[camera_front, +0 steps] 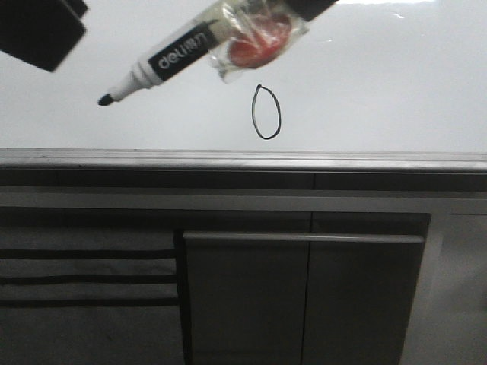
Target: Write number 0 on whiteboard
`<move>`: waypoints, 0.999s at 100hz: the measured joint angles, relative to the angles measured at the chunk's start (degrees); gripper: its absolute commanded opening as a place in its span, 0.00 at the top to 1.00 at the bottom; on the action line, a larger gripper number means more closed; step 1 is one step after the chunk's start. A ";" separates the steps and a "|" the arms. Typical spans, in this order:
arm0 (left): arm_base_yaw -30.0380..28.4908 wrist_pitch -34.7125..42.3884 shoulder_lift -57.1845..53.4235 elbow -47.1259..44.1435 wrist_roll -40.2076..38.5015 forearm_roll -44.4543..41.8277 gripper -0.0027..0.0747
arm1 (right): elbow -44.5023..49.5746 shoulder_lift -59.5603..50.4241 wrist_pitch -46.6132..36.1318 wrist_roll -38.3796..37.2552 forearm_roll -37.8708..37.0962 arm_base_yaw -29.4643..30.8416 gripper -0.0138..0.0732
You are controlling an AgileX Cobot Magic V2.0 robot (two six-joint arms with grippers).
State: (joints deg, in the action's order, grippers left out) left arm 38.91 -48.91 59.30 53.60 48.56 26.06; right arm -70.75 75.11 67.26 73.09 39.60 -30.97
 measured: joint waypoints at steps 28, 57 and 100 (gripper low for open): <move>3.88 -0.58 8.04 4.23 0.63 -0.14 0.47 | 0.00 0.00 -4.78 7.54 0.00 -2.04 0.87; 3.88 0.49 9.48 4.36 0.71 -0.64 0.60 | 0.00 0.00 -4.77 7.93 0.72 -2.04 0.87; 3.88 0.49 9.48 4.36 0.71 -0.88 0.90 | 0.00 0.00 -4.09 6.14 0.84 -2.04 0.59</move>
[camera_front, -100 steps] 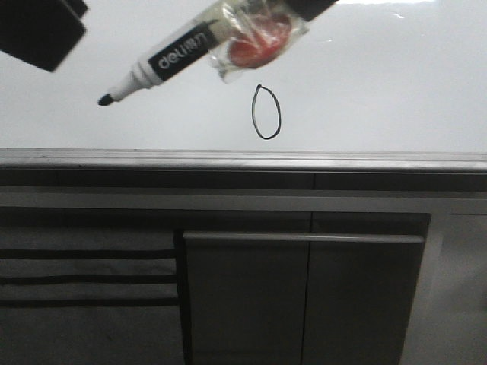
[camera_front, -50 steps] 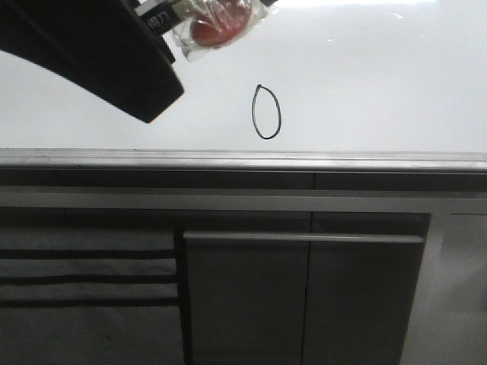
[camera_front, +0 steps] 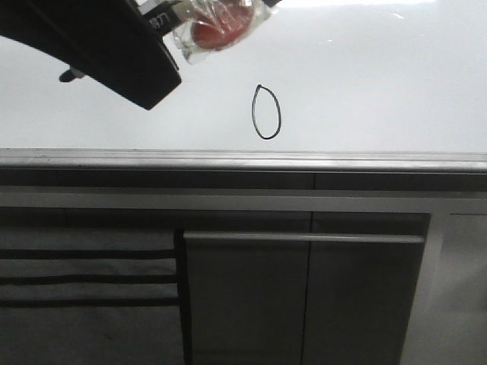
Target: Write number 0 on whiteboard
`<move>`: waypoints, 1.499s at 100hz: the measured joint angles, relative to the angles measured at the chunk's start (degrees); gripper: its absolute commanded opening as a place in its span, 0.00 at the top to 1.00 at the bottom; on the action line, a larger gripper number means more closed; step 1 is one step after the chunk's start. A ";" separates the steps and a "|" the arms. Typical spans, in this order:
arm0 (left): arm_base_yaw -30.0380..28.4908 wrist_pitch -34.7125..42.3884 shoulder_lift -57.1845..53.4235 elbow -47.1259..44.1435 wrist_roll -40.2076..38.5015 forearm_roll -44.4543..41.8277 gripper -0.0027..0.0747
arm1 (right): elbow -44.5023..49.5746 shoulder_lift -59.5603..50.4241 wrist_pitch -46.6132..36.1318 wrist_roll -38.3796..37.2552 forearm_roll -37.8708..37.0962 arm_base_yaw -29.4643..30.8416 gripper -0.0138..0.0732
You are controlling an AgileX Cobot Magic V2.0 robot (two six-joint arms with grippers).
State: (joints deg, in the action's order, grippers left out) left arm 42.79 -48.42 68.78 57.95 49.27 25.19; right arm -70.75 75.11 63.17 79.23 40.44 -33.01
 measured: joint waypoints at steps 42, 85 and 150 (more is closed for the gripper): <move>-11.37 20.32 -1.36 -5.84 -7.95 -1.49 0.90 | 2.86 -14.22 3.48 -19.25 -3.77 17.43 0.48; -18.19 58.77 10.23 -17.11 -9.00 12.01 0.90 | 21.07 -28.44 -6.86 -21.14 -3.75 22.94 0.48; -25.42 48.42 19.51 -5.61 -9.00 17.84 0.53 | 21.40 -28.44 -6.68 -21.14 -1.22 22.94 0.48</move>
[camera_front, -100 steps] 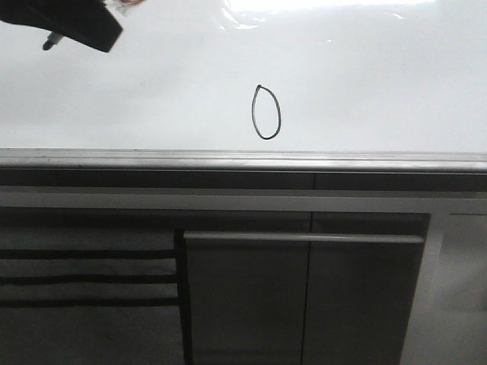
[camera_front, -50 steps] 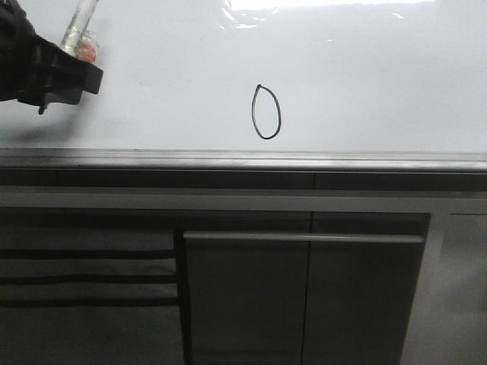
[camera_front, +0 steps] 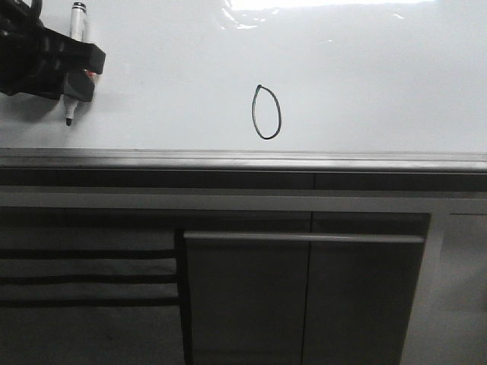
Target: Write number 0 on whiteboard
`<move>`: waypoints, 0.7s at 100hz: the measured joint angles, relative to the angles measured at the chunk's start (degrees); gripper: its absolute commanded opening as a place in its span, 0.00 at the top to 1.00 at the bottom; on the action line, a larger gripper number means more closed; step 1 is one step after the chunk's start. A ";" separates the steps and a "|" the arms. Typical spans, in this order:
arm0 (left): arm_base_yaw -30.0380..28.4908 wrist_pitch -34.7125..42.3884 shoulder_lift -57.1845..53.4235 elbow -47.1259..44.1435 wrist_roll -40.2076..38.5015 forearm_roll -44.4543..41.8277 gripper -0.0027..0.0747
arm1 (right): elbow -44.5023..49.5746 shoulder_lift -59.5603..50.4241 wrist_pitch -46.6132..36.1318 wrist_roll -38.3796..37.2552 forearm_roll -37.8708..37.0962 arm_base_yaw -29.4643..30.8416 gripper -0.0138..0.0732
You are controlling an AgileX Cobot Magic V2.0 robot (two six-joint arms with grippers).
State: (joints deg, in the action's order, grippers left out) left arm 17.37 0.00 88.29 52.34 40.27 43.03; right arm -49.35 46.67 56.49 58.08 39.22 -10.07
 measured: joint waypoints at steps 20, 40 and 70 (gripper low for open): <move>-0.37 -6.98 -2.18 0.48 0.00 -2.22 0.53 | -0.24 0.00 0.82 -1.56 -2.41 0.00 0.48; -0.46 -28.24 -12.57 3.96 -3.97 -14.00 0.53 | -6.10 0.00 8.53 -23.47 -23.56 0.00 0.48; -0.46 -37.46 -35.51 0.22 -29.33 -38.38 0.90 | -0.09 -8.28 -1.46 -49.29 -34.67 0.00 0.92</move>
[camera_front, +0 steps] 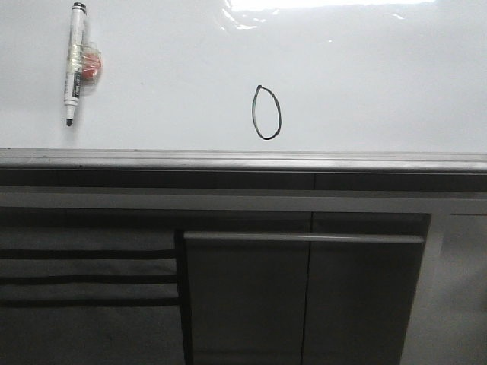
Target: Write number 0 on whiteboard
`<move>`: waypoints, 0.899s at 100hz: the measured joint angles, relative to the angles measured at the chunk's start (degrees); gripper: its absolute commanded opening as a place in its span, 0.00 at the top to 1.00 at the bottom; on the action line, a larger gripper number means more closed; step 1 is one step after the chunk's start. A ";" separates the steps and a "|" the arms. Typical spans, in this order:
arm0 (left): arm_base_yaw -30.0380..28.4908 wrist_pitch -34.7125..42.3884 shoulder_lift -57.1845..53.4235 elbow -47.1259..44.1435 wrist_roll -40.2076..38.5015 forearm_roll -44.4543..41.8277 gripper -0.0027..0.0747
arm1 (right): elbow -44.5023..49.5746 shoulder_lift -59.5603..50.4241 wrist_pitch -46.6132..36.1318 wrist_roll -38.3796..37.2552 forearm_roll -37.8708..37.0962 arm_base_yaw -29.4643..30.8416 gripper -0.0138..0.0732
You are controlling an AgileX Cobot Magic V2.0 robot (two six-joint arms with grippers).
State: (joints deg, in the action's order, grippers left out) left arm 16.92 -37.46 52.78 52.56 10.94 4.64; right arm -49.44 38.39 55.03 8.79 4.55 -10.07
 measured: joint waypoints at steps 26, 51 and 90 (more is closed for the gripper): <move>0.00 14.57 -16.61 -17.24 -2.75 5.26 0.99 | 15.26 -10.81 -27.13 -2.81 2.58 0.00 0.92; 0.00 14.82 -20.57 -27.46 -2.88 6.44 0.99 | 19.29 -11.41 -28.26 -3.06 2.73 0.00 0.92; -5.49 25.52 -38.63 -40.19 -2.97 2.36 0.99 | 19.65 -11.41 -28.40 -3.16 2.73 0.00 0.92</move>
State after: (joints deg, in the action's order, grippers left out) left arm 11.43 -11.93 14.16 12.38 7.97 7.00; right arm -29.79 26.98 26.63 5.63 7.28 -10.07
